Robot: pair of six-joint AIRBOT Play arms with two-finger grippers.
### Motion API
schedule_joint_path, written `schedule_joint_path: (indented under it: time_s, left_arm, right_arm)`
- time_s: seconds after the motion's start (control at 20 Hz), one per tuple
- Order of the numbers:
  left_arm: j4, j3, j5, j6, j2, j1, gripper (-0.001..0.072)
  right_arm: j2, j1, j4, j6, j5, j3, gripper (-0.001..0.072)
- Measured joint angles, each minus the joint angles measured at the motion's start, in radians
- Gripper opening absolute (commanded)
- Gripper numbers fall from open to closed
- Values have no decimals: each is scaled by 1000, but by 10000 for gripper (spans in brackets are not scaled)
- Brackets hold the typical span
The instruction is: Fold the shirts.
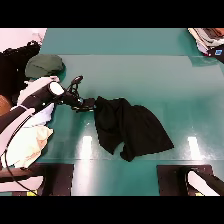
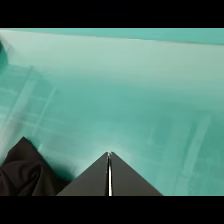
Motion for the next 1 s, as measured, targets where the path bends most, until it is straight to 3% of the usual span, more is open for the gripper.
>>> schedule_joint_path:
  time_s: [0.1, 0.2, 0.4, 0.45, 0.5, 0.55, 0.7, 1.0]
  left_arm:
    - [-77, -9, 29, 37, -39, -8, 286]
    - [-116, -9, 53, 60, -61, -16, 26]
    - [-141, 70, 38, 82, -75, 15, 22]
    - [-136, 109, 20, 84, -75, 30, 22]
    - [-124, 148, -3, 86, -77, 42, 22]
    - [-106, 189, -34, 87, -77, 53, 22]
    - [-58, 305, -100, 90, -78, 70, 22]
    - [-20, 400, -137, 92, -79, 80, 22]
  right_arm:
    - [0, 0, -5, 0, 8, -3, 16]
    - [0, 0, -34, 0, 30, -6, 16]
    - [9, 0, -144, 0, 95, -86, 20]
    - [11, 0, -172, 0, 111, -132, 145]
    - [12, 0, -193, 1, 125, -183, 408]
    - [12, 0, -209, 1, 134, -241, 490]
    - [-21, 11, -237, 1, 149, -444, 443]
    - [-192, 145, -249, -18, 117, -705, 441]
